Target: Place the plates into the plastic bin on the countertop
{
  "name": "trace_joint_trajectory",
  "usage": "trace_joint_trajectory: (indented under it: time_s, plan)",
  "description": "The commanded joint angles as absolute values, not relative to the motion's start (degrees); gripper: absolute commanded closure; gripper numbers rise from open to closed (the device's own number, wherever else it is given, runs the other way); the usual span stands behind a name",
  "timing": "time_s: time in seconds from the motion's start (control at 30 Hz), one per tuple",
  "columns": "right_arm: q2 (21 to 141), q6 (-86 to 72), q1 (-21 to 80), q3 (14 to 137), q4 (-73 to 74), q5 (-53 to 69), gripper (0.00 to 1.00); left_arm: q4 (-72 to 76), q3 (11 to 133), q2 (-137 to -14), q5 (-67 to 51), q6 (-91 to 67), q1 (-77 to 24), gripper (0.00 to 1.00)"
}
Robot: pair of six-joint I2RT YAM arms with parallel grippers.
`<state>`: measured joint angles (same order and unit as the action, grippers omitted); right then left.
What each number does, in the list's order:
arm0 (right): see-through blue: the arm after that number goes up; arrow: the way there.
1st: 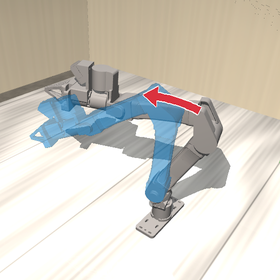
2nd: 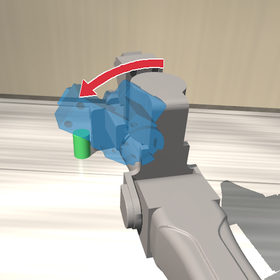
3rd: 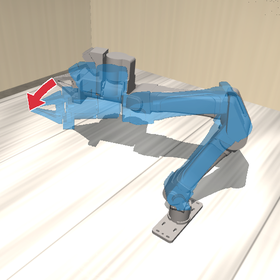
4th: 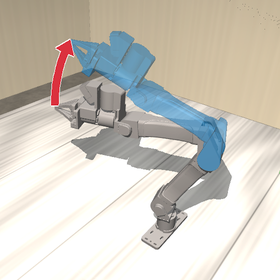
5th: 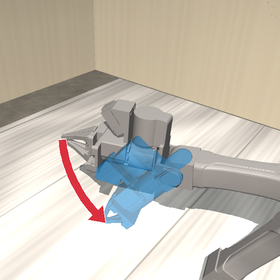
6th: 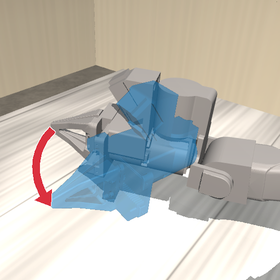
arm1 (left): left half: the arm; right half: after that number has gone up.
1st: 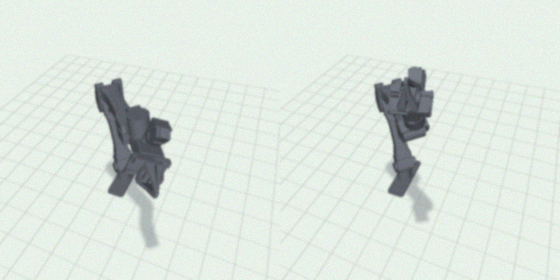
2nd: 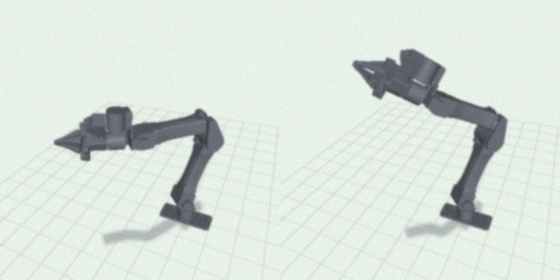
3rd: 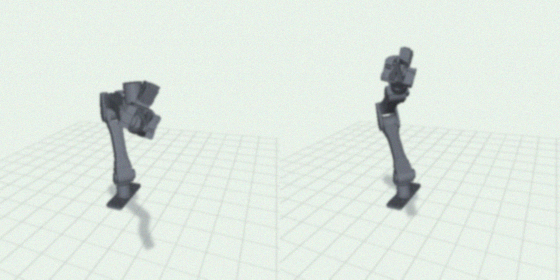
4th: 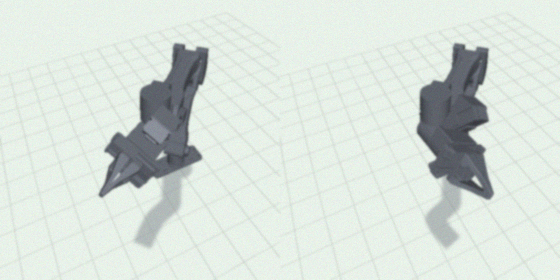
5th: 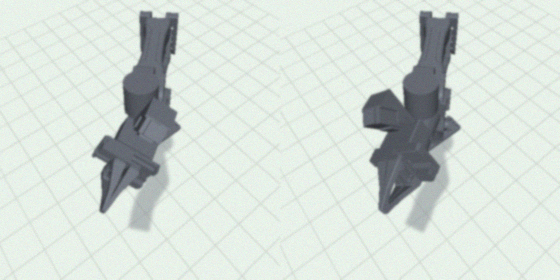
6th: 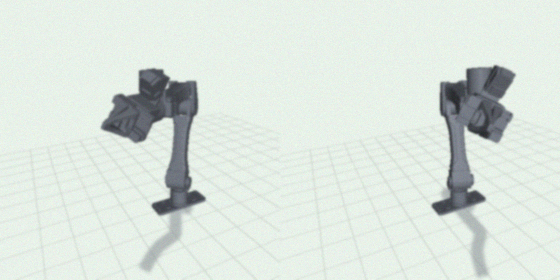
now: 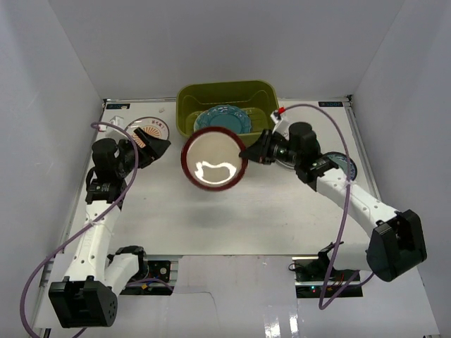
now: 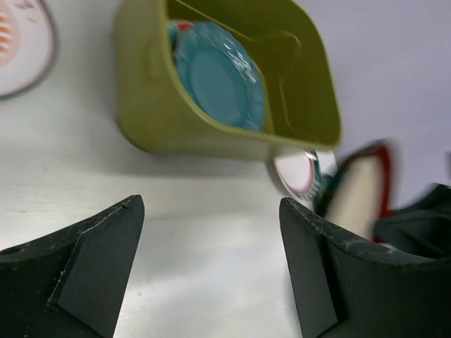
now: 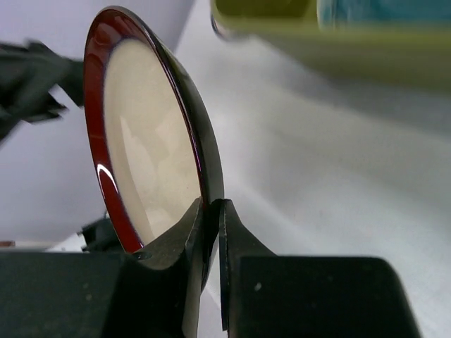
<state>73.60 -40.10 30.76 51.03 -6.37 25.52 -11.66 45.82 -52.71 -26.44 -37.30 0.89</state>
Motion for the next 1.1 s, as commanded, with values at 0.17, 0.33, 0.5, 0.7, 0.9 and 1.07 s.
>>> trace_joint_trajectory:
  time_s: [0.17, 0.33, 0.5, 0.7, 0.9, 1.07]
  plan:
    - [84.00, -37.54, 19.51, 80.81, -10.30, 23.30, 0.92, -6.25, 43.69, -62.83, -8.53, -44.73, 5.53, 0.12]
    - [97.10, -34.01, 18.72, 94.02, -5.63, 19.52, 0.92, -2.20, 41.75, -70.83, -7.38, -51.13, 10.09, 0.12]
    - [109.31, -33.66, 18.28, 107.72, -0.10, 18.63, 0.92, 2.54, 40.87, -78.74, -6.60, -55.81, 12.74, 0.12]
    - [115.13, -34.27, 18.11, 110.30, 1.58, 18.02, 0.92, 1.85, 46.57, -89.02, -4.49, -56.78, 13.62, 0.10]
    - [119.18, -35.16, 18.02, 110.83, 2.37, 17.49, 0.92, 0.35, 53.25, -97.29, -2.02, -55.46, 14.06, 0.10]
    - [120.15, -34.10, 18.02, 108.56, 2.99, 16.44, 0.90, 0.35, 58.17, -103.79, -1.76, -54.58, 14.15, 0.12]
